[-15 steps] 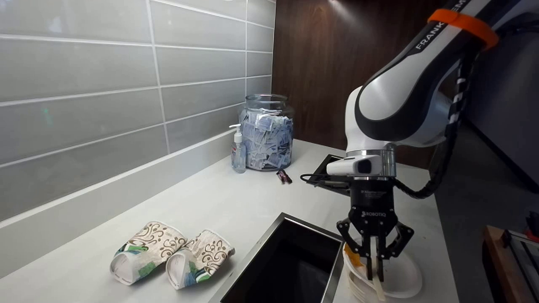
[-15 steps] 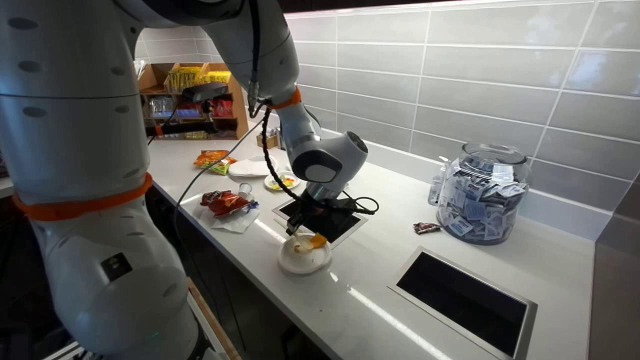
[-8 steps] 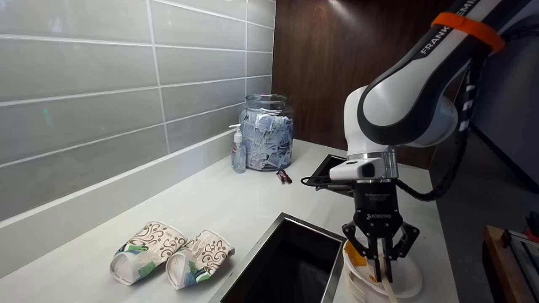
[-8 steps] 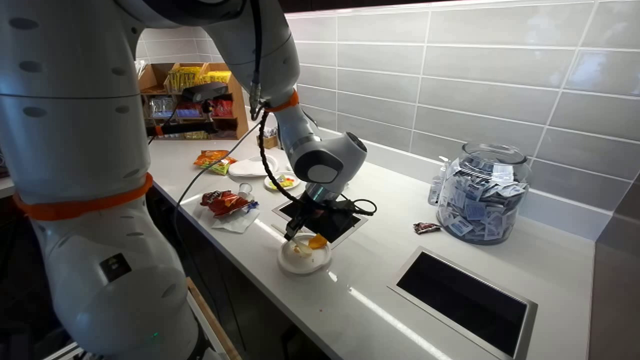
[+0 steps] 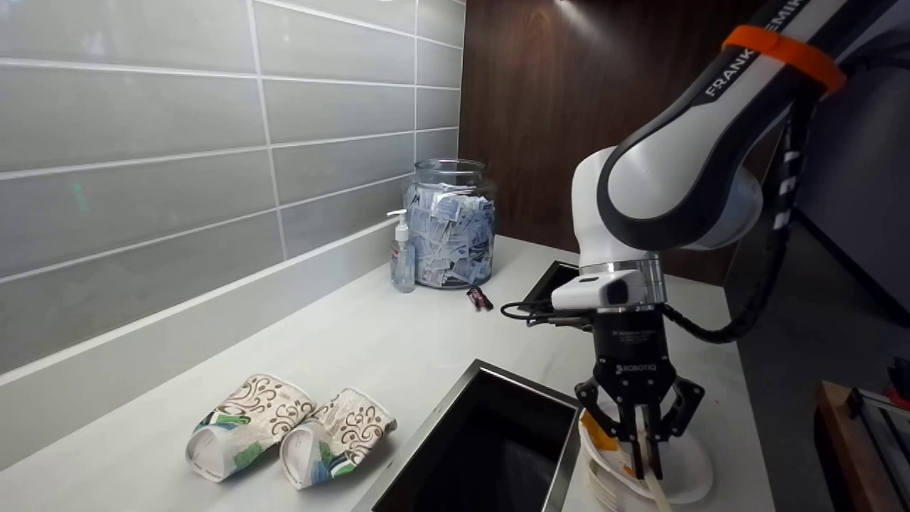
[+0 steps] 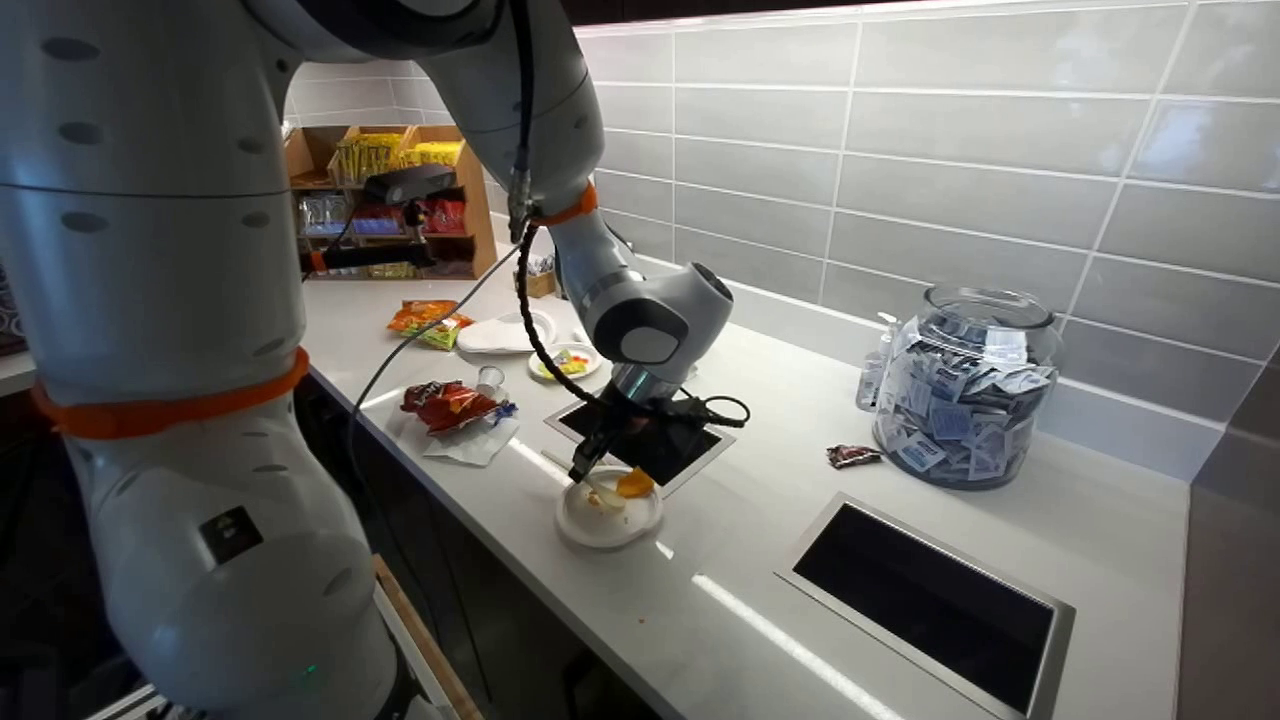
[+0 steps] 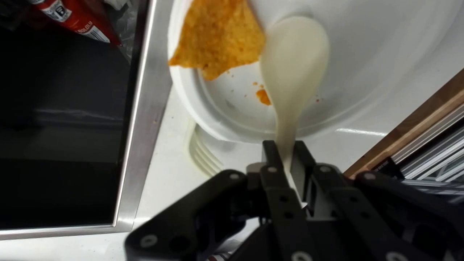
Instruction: Use the spoon to push the big, orange piece into the bin
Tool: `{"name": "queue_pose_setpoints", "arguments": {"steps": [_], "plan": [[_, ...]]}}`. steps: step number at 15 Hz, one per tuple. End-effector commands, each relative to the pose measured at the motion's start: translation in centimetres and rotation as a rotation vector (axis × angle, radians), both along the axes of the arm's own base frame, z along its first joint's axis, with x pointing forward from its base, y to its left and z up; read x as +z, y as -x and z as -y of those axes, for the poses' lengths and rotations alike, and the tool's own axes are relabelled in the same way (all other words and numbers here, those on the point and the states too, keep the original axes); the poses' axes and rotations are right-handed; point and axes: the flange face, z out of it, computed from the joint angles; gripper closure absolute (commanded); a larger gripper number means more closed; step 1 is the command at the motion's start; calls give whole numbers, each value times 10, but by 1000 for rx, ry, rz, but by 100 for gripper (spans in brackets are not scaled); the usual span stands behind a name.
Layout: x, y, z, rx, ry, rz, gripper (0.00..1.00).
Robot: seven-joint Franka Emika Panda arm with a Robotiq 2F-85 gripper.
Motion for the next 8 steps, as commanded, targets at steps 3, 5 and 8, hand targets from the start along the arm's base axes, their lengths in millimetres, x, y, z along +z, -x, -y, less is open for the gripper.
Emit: {"name": "queue_pose_setpoints", "arguments": {"steps": [3,5,8], "plan": [[1,-8,-3,36,-6,-18,97],[4,-11,-4,43,-6,-11,97],[5,-15,-5,51,-6,-4,97]]}}
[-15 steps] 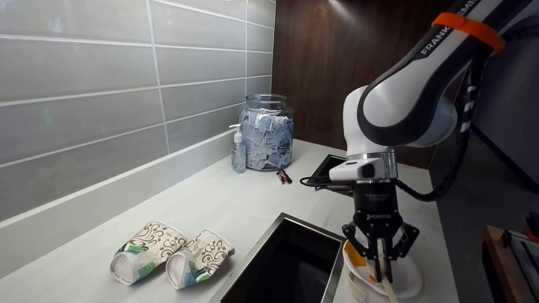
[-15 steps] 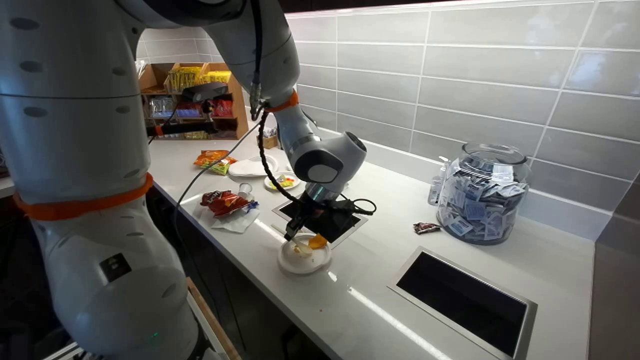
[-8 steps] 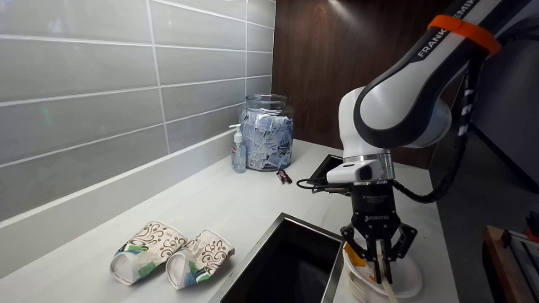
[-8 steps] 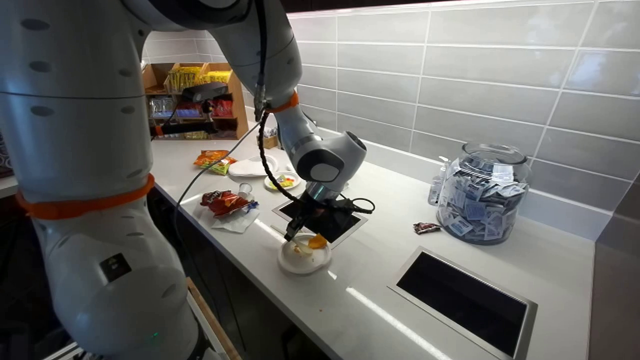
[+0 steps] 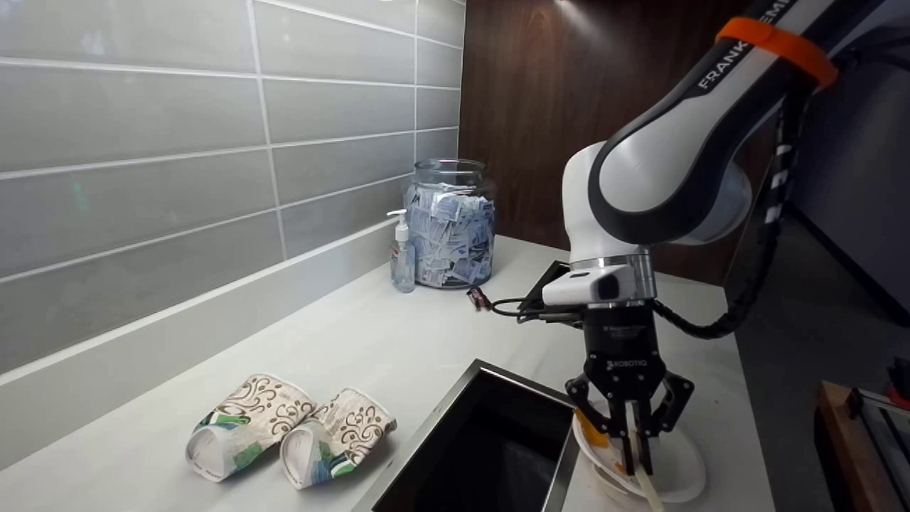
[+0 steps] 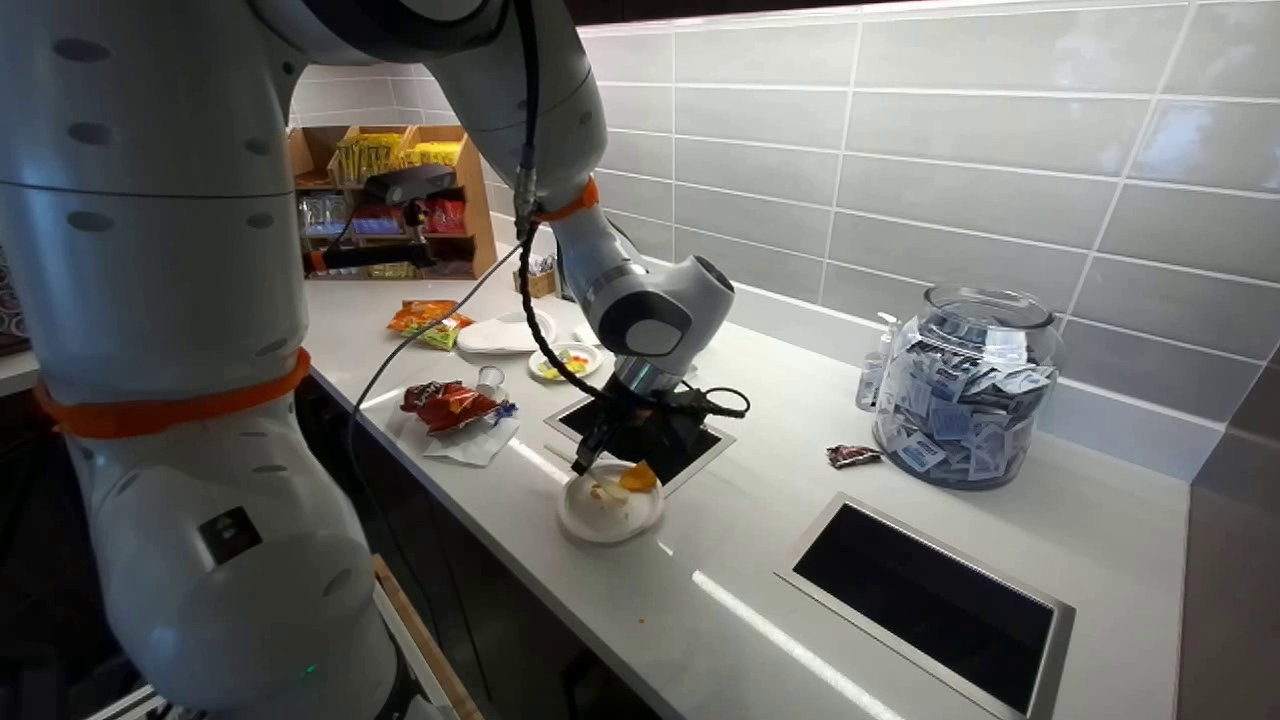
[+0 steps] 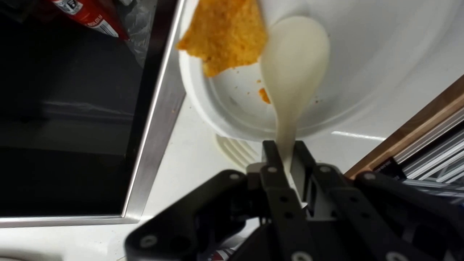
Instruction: Use the spoon to push the big, orange piece into the bin
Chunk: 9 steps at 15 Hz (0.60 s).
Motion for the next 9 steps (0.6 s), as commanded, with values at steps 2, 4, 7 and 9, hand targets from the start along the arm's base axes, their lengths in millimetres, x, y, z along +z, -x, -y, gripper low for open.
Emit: {"name": "queue_pose_setpoints", "arguments": {"steps": [2,4,7,9], "plan": [[1,-6,0,29,0,-10,97],[2,-8,0,31,2,-7,97],[3,-11,-1,34,2,-4,97],[3,-14,-2,38,3,-2,97]]}}
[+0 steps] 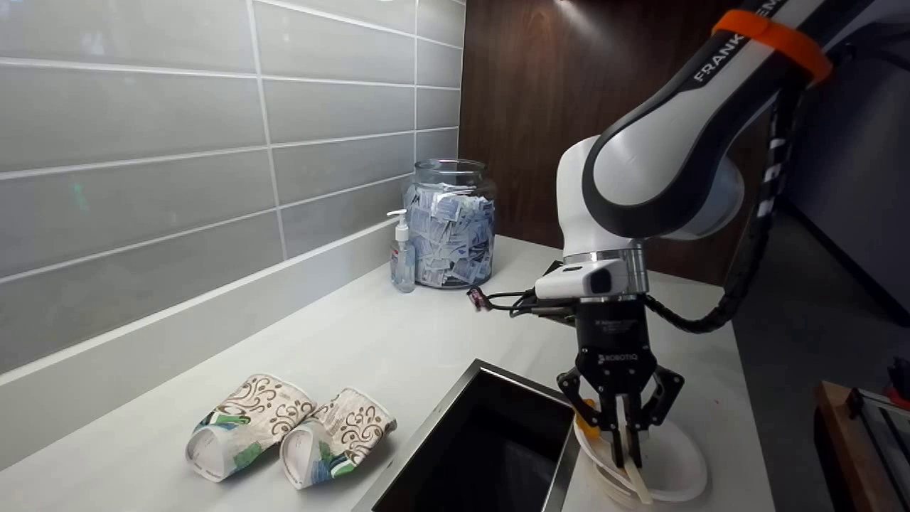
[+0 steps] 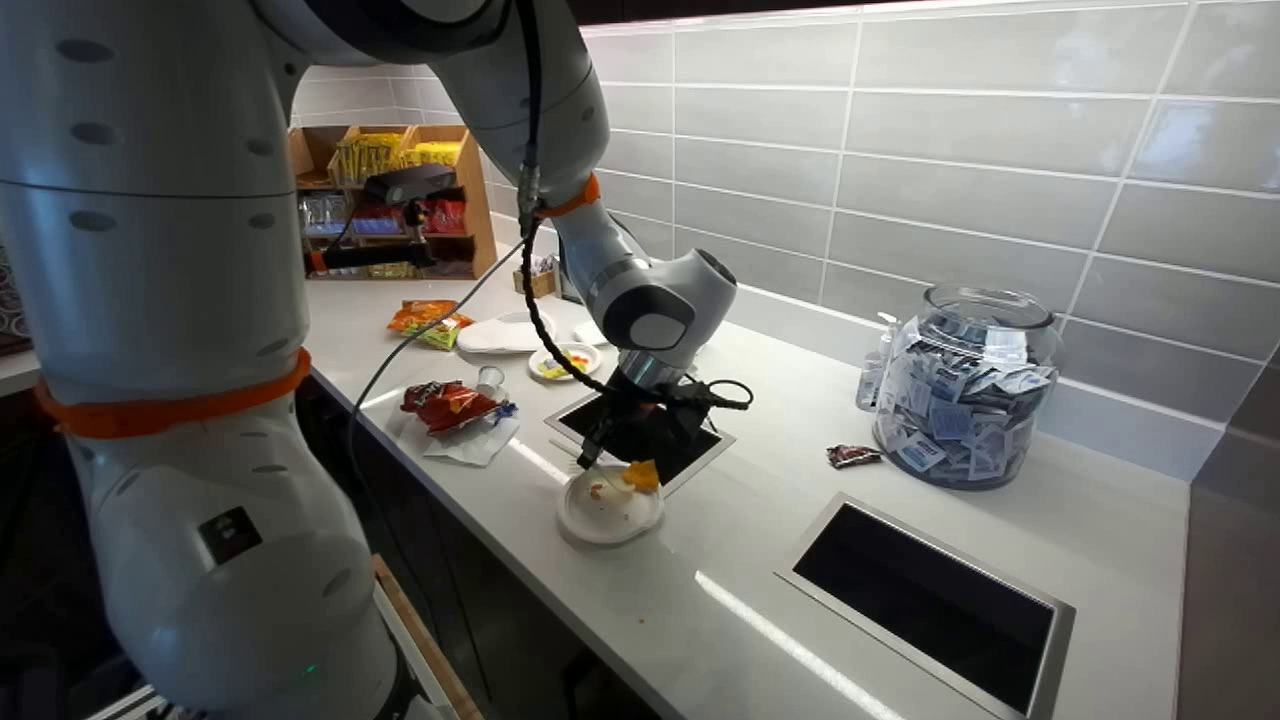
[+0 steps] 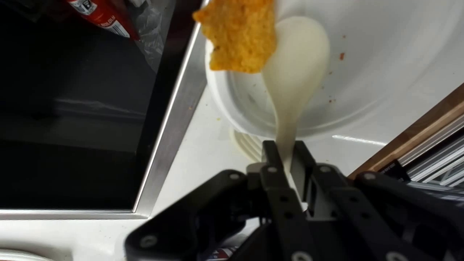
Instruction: Use the spoon to push the big, orange piece into the bin
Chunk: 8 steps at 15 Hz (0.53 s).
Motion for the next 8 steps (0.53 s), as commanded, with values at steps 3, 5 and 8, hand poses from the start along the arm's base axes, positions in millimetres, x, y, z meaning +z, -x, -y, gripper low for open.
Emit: {"name": "queue_pose_setpoints", "arguments": {"steps": [3,5,8], "plan": [[0,-7,-4,43,12,-15,97],[1,-10,-8,60,20,-11,97],[3,-13,-14,87,33,-3,97]]}}
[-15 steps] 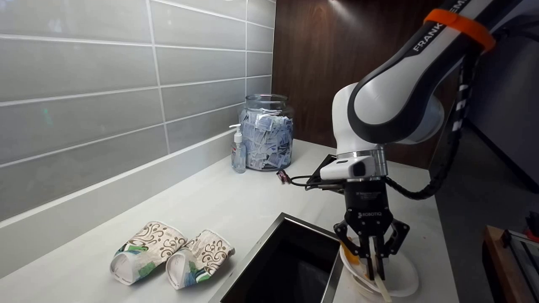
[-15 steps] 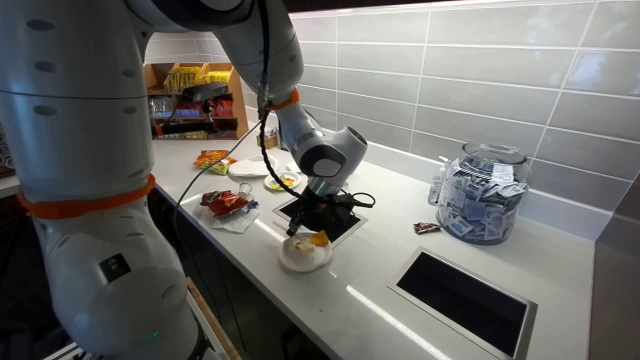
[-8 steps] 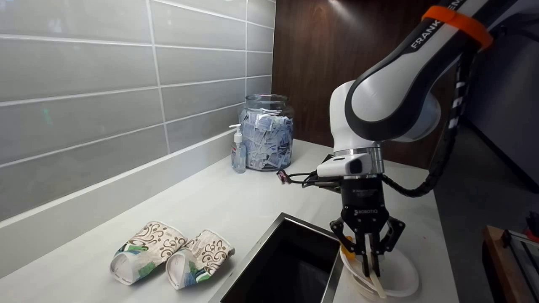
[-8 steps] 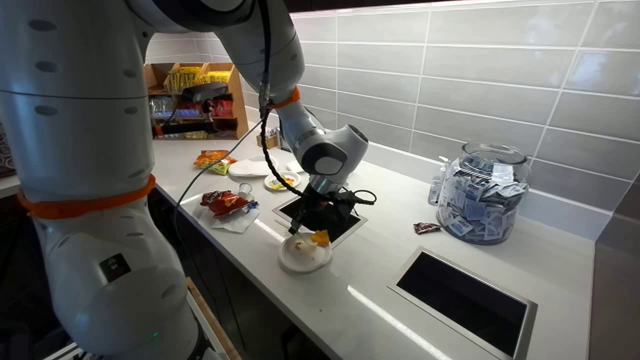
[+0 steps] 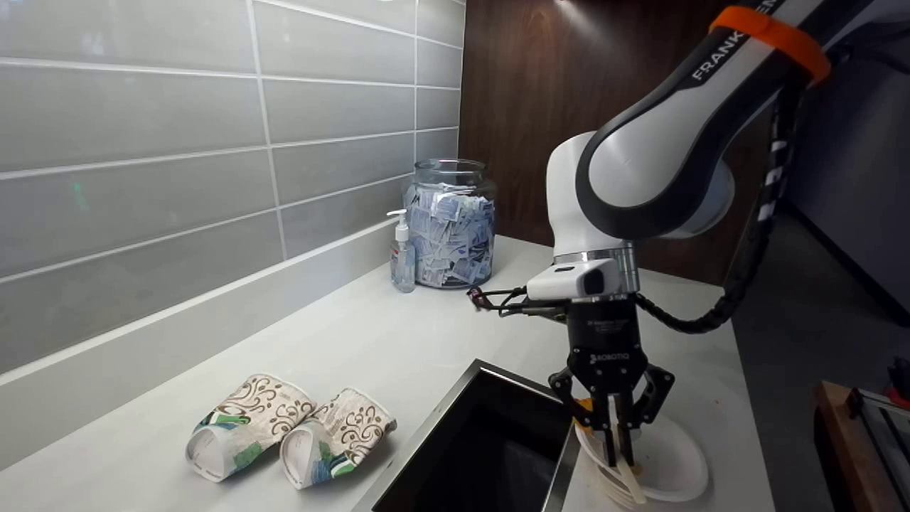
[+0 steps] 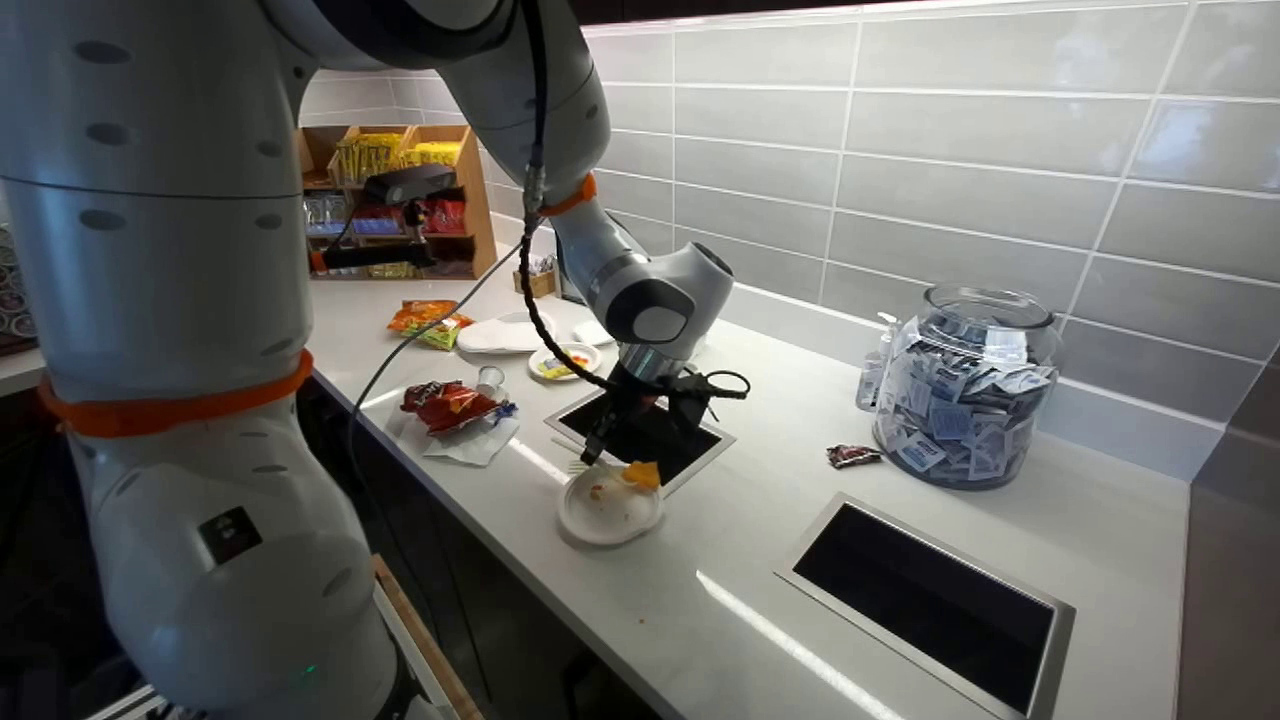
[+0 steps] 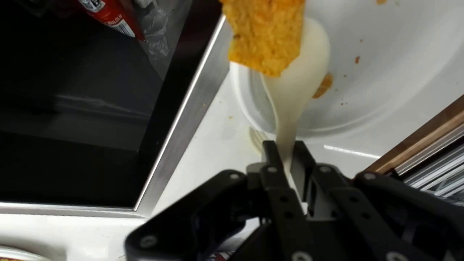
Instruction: Use the spoon to push the big, orange piece into the bin
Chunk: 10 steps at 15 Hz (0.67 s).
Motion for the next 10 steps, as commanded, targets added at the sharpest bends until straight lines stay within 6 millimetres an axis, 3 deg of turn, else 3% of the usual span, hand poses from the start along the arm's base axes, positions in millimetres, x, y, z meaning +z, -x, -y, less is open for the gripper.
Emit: {"name": "queue_pose_setpoints", "arguments": {"steps": [1,10], "plan": [[2,-5,-7,41,24,-17,97],[11,-15,-15,84,67,11,97]]}}
